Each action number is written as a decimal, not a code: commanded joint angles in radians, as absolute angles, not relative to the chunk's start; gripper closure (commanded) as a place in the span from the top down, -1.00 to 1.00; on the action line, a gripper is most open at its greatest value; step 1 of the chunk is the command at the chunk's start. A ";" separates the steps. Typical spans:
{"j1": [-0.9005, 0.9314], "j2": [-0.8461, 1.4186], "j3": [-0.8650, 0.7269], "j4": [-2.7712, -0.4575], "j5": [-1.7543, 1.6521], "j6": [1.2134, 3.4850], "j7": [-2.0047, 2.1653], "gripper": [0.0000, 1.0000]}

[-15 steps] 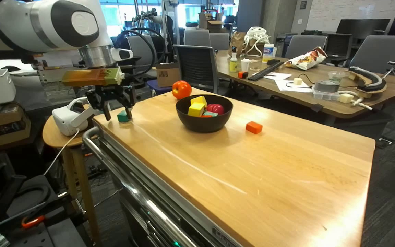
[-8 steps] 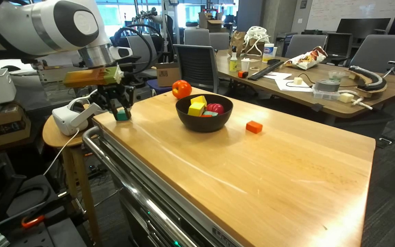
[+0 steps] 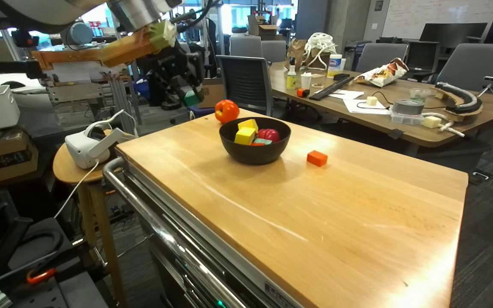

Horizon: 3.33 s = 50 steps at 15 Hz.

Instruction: Put the objects that are near the edge away from you in the bowl except the apple which you must move to the left, then put the rest of the blocks one at a time in the bowl, then move the apple to the right

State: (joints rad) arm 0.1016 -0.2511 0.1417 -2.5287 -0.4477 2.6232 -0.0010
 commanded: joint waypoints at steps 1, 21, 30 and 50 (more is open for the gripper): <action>-0.056 -0.279 0.167 -2.506 -0.661 2.657 0.158 -0.62; -0.121 -0.005 0.173 -2.317 -0.808 2.661 0.400 1.00; 0.012 0.017 0.123 -2.304 -0.611 2.638 0.266 1.00; -0.123 0.102 -0.107 -2.044 -0.065 2.462 0.121 1.00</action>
State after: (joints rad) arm -0.1262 0.0781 -0.1039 -2.0801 -0.1152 2.4865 0.1619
